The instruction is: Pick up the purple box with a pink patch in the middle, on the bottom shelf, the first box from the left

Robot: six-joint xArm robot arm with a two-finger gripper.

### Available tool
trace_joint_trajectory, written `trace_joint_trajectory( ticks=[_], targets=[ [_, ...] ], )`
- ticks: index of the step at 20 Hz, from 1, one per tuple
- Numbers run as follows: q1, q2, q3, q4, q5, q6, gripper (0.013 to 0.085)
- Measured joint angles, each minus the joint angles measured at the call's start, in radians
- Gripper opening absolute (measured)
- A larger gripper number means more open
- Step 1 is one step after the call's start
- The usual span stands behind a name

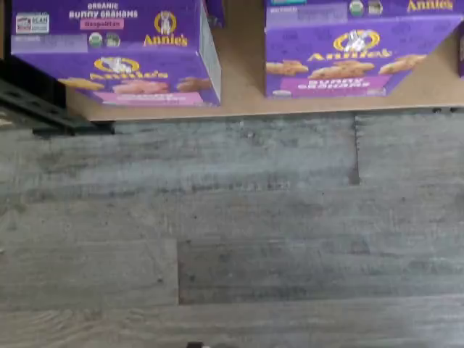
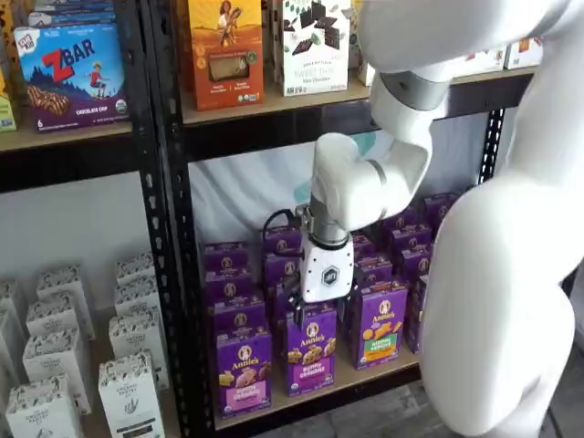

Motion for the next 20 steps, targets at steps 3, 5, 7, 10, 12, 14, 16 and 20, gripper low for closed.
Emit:
trace_joint_trajectory(
  ticks=[3,5,7,10,12,14,16,20],
  targets=[
    [0.006,0.051,-0.041,-0.007,-0.006,0.012,0.085],
    [0.013,0.093,-0.076,0.003,-0.011,0.009,0.085],
    [0.019,0.126,-0.103,0.016,-0.024,0.003,0.085],
    [0.029,0.171,-0.139,0.04,-0.042,-0.012,0.085],
    [0.033,0.199,-0.166,0.033,-0.041,0.0,0.085],
    [0.037,0.237,-0.203,0.003,-0.034,0.032,0.085],
    [0.04,0.264,-0.231,-0.023,-0.029,0.059,0.085],
    [0.042,0.306,-0.277,-0.038,-0.025,0.076,0.085]
  ],
)
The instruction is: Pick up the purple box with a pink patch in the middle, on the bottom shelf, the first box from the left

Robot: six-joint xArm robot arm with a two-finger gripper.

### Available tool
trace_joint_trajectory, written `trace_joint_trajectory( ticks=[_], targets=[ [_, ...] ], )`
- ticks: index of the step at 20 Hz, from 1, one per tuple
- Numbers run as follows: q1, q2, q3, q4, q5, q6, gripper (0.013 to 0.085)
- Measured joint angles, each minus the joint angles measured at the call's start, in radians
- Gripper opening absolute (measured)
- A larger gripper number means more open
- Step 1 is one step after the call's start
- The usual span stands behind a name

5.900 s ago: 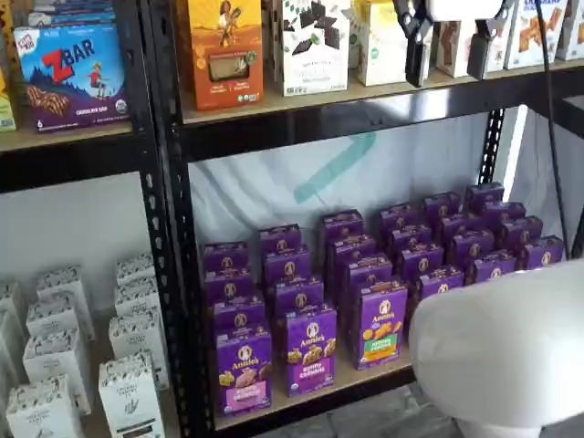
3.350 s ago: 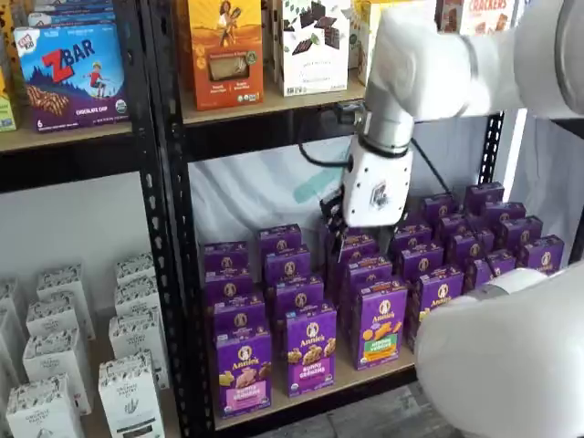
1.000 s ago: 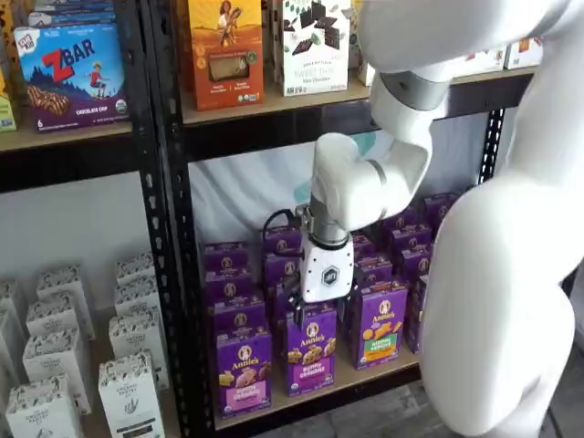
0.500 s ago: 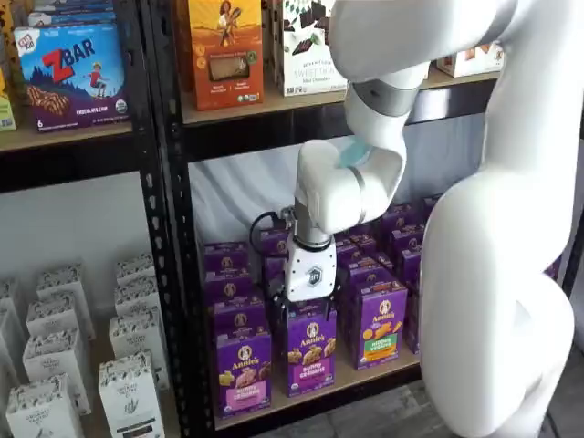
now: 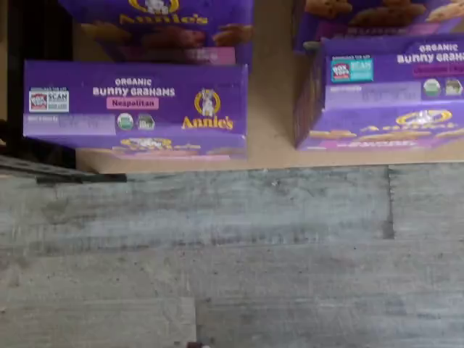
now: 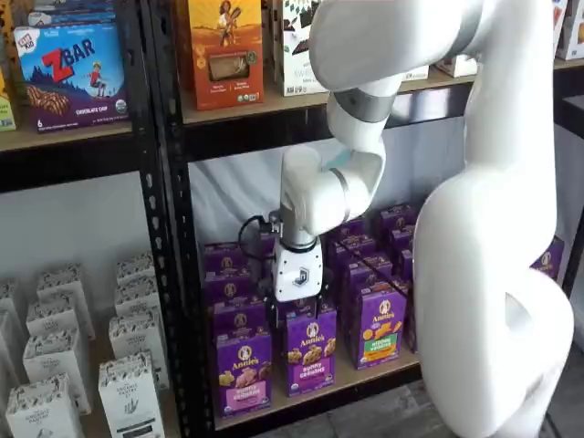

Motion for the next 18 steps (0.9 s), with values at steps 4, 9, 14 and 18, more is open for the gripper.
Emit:
trace_joint_trajectory(
  ticks=[4,9,14,18],
  targets=[
    [-0.002,0.034,-0.035,0.0,0.012,-0.002,0.085],
    [-0.016,0.074,-0.075,-0.039,0.02,0.021,0.085],
    [-0.02,0.115,-0.121,-0.06,0.03,0.036,0.085],
    [-0.01,0.155,-0.16,-0.017,0.019,0.006,0.085]
  ],
)
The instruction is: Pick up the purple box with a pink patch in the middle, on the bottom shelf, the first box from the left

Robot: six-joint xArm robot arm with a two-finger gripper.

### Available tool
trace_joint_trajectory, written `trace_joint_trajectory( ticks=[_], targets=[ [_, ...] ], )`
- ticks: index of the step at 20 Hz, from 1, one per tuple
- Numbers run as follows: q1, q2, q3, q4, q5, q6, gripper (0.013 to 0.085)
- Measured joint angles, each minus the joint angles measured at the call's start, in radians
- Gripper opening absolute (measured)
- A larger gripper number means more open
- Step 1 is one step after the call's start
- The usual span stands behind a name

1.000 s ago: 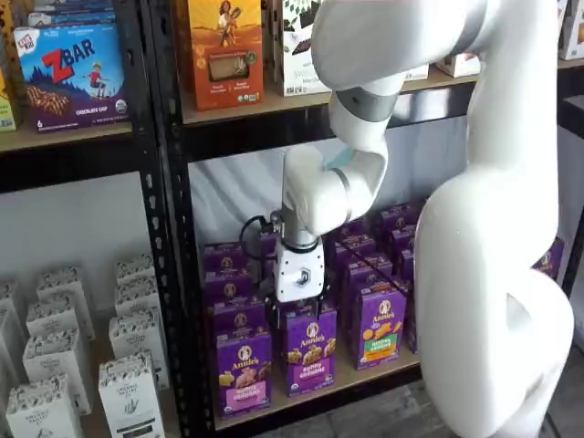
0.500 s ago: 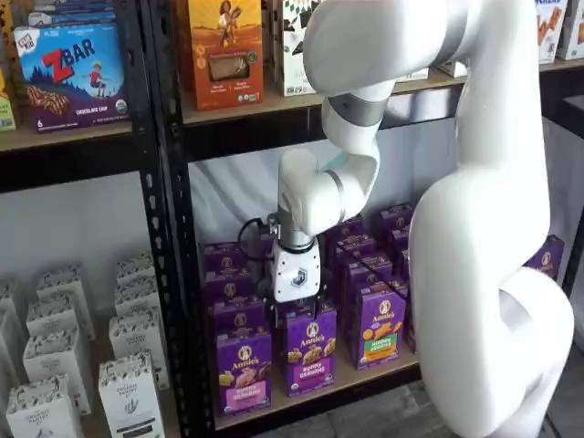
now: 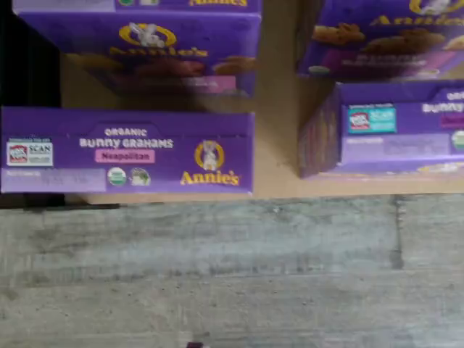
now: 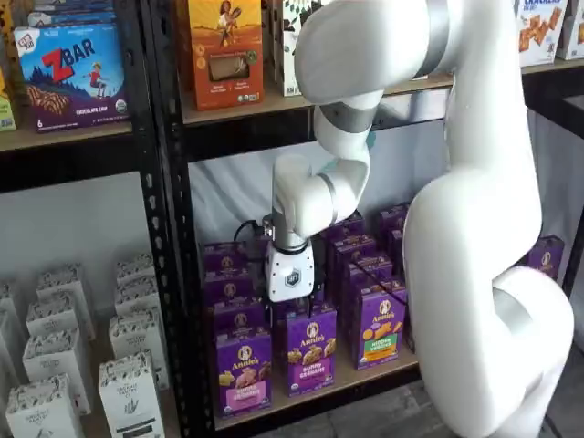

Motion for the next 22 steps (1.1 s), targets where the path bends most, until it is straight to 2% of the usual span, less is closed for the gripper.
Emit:
trace_joint_trajectory(
  ticks=[7,13,14,16,22],
  targets=[
    [0.02,0.07,-0.071,0.026,-0.013,-0.004,0.085],
    [0.031,0.128,-0.138,0.017,-0.002,0.015,0.085],
    [0.032,0.133,-0.141,0.022,-0.011,0.011,0.085],
    [0.038,0.143,-0.147,0.071,-0.028,-0.03,0.085],
    [0.04,0.153,-0.153,0.04,-0.059,0.001,0.085]
  ],
)
